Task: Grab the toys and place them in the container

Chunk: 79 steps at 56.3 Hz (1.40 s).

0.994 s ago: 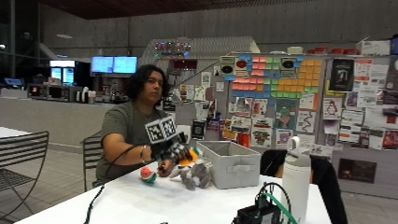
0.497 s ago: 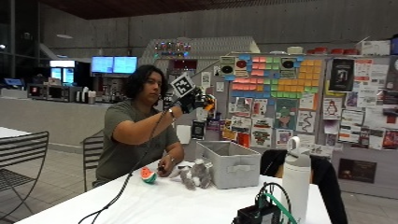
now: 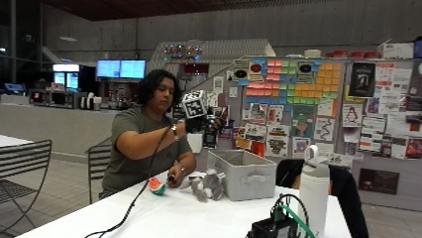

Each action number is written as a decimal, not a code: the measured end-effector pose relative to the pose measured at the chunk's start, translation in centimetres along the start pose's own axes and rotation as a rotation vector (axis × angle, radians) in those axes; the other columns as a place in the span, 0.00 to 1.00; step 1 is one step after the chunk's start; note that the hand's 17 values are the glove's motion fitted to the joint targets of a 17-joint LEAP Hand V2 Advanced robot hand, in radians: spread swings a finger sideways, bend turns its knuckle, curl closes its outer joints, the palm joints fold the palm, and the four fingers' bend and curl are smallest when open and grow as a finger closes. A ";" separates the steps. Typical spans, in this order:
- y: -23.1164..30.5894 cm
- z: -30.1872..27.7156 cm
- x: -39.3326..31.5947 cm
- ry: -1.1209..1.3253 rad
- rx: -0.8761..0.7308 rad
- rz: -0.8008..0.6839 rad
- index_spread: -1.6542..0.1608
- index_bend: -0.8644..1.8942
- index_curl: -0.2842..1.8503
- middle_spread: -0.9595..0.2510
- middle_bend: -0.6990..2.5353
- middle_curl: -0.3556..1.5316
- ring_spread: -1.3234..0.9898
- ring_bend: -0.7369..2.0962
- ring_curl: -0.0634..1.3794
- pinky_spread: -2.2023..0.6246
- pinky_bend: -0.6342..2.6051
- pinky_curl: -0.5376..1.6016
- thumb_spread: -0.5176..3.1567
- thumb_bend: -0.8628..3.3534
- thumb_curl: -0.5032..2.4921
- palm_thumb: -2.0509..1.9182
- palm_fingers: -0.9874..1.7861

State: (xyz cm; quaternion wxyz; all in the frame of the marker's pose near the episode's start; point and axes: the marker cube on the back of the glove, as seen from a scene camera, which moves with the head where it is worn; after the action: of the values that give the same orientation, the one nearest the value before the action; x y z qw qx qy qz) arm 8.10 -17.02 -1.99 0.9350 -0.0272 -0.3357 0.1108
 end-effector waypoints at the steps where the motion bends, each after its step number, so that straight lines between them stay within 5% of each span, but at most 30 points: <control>1: 1.1 -0.2 0.4 0.007 -0.002 -0.017 0.72 0.45 0.34 0.32 0.62 0.88 0.28 0.87 0.82 0.58 0.69 0.72 0.44 0.20 0.26 0.53 0.46; 7: 8.1 -0.2 -0.3 -0.119 -0.025 0.064 0.71 0.49 0.35 0.34 0.57 0.83 0.30 0.82 0.77 0.60 0.64 0.68 0.44 0.20 0.26 0.52 0.46; 14: 17.7 3.2 1.4 -0.046 -0.048 -0.084 0.70 0.54 0.37 0.38 0.52 0.77 0.34 0.74 0.68 0.62 0.55 0.60 0.43 0.20 0.26 0.52 0.46; 21: 25.3 8.5 4.7 0.031 -0.112 -0.070 0.70 0.60 0.40 0.40 0.50 0.73 0.35 0.65 0.60 0.66 0.47 0.54 0.44 0.19 0.26 0.51 0.45; 34: 29.3 16.8 9.9 0.071 -0.197 -0.043 0.70 0.62 0.41 0.48 0.42 0.62 0.38 0.49 0.47 0.72 0.43 0.49 0.41 0.19 0.26 0.49 0.32; 39: 29.0 18.3 9.3 0.006 -0.157 -0.120 0.69 0.61 0.40 0.50 0.39 0.59 0.39 0.44 0.43 0.74 0.44 0.48 0.40 0.18 0.26 0.49 0.34; 43: 28.3 18.5 8.1 0.096 -0.063 -0.187 0.70 0.66 0.41 0.49 0.44 0.60 0.38 0.42 0.40 0.74 0.39 0.45 0.41 0.19 0.25 0.49 0.45; 48: 27.8 18.4 6.9 0.101 0.063 -0.193 0.71 0.68 0.41 0.48 0.49 0.62 0.35 0.49 0.41 0.73 0.33 0.41 0.44 0.20 0.25 0.51 0.58; 52: 27.6 17.7 6.7 0.066 0.142 -0.161 0.73 0.64 0.41 0.49 0.51 0.64 0.35 0.58 0.46 0.68 0.38 0.42 0.47 0.22 0.27 0.54 0.77; 63: 22.8 8.8 4.1 0.017 0.360 -0.109 0.77 0.62 0.45 0.52 0.55 0.67 0.38 0.67 0.56 0.64 0.48 0.49 0.50 0.24 0.30 0.59 0.81; 69: 17.5 0.6 -0.8 -0.029 0.546 -0.335 0.79 0.63 0.47 0.54 0.57 0.68 0.39 0.69 0.57 0.63 0.50 0.51 0.50 0.24 0.32 0.60 0.80; 74: 12.6 -5.1 -5.4 -0.177 0.608 -0.294 0.79 0.64 0.48 0.55 0.58 0.68 0.39 0.70 0.57 0.63 0.50 0.51 0.50 0.24 0.33 0.61 0.79; 79: 6.6 -7.7 -9.6 -0.033 0.704 -0.219 0.80 0.64 0.49 0.56 0.59 0.68 0.40 0.71 0.57 0.62 0.51 0.51 0.50 0.24 0.34 0.61 0.79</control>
State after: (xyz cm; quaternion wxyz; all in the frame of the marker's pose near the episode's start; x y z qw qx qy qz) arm 4.54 -12.61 -14.78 0.8878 0.3342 -0.2930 0.1195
